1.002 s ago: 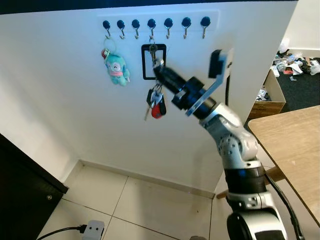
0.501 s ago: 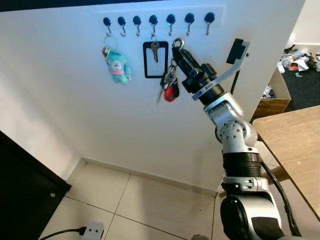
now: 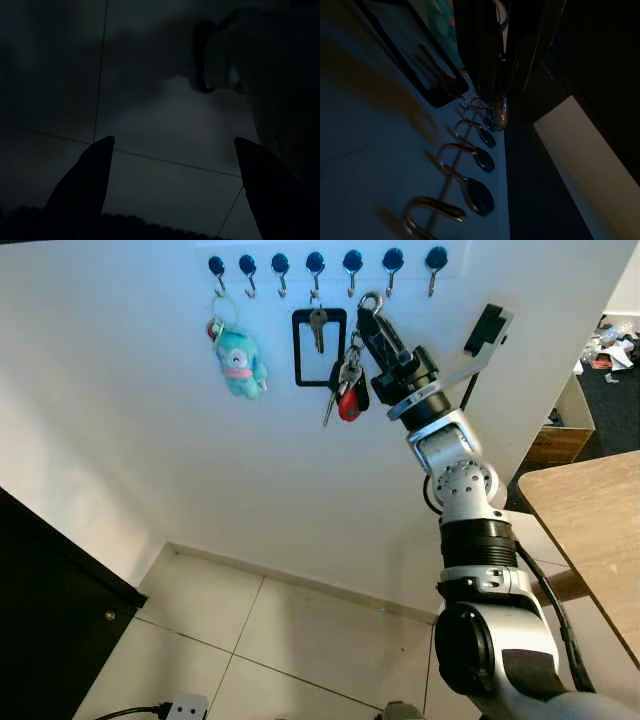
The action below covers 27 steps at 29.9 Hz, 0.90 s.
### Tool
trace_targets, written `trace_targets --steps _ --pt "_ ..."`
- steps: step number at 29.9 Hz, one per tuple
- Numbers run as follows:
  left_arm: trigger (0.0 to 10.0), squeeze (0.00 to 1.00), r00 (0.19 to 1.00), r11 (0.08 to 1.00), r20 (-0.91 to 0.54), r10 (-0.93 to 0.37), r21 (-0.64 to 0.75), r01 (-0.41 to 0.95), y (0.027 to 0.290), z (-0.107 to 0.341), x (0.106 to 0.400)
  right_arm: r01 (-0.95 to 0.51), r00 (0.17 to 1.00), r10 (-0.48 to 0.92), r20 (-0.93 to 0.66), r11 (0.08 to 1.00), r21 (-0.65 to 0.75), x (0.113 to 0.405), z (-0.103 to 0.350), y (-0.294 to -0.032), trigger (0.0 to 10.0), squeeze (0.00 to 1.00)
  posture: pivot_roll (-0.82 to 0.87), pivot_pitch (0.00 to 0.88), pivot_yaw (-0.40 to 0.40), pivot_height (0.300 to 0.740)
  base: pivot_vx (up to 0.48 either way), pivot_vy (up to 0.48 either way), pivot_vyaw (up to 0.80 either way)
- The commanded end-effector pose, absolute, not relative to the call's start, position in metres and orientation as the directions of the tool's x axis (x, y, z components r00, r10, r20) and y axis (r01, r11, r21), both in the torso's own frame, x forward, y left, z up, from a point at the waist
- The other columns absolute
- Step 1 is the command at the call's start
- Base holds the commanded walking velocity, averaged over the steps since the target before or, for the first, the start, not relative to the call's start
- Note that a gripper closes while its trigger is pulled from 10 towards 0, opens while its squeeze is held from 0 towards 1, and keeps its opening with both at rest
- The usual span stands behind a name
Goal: Hang keys on a hook
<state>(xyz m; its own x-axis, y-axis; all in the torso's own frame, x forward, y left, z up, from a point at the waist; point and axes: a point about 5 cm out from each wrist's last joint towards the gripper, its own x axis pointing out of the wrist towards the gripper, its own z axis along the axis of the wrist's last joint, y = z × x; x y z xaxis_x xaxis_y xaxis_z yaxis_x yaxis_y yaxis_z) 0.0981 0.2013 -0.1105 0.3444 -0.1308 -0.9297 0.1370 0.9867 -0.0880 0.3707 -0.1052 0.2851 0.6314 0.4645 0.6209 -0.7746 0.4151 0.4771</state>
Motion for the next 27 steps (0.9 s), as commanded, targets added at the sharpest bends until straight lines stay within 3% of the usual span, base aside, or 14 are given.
trace_targets --steps 1,21,23,26,27 --pt "10.0 0.0 0.321 0.986 -0.94 -0.118 -0.073 0.15 0.209 -0.111 0.089 -0.799 0.6 0.461 0.654 0.388 0.46 0.37 0.293 -0.101 10.0 0.0 -0.07 0.183 0.133 0.74 0.0 0.0 0.0" --pt "10.0 0.0 0.323 0.984 -0.938 -0.126 -0.078 0.157 0.208 -0.112 0.084 -0.832 0.547 0.414 0.727 0.367 0.417 0.374 0.312 -0.11 10.0 0.0 -0.07 0.195 0.128 0.74 0.0 0.0 0.0" --pt "10.0 0.0 0.353 0.992 -0.929 -0.108 -0.077 0.101 0.208 -0.112 0.085 -0.832 0.547 0.413 0.728 0.366 0.417 0.374 0.312 -0.11 10.0 0.0 -0.07 0.195 0.128 0.74 0.0 0.0 0.0" --pt "10.0 0.0 0.454 0.986 -0.891 -0.029 -0.099 -0.132 0.209 -0.11 0.087 -0.834 0.545 0.447 0.709 0.371 0.407 0.373 0.308 -0.107 10.0 0.0 -0.08 0.186 0.12 0.74 0.0 0.0 0.0" --pt "10.0 0.0 0.454 0.986 -0.891 -0.029 -0.099 -0.132 0.209 -0.11 0.087 -0.834 0.545 0.447 0.709 0.371 0.407 0.373 0.308 -0.107 10.0 0.0 -0.08 0.186 0.12 0.74 0.0 0.0 0.0"
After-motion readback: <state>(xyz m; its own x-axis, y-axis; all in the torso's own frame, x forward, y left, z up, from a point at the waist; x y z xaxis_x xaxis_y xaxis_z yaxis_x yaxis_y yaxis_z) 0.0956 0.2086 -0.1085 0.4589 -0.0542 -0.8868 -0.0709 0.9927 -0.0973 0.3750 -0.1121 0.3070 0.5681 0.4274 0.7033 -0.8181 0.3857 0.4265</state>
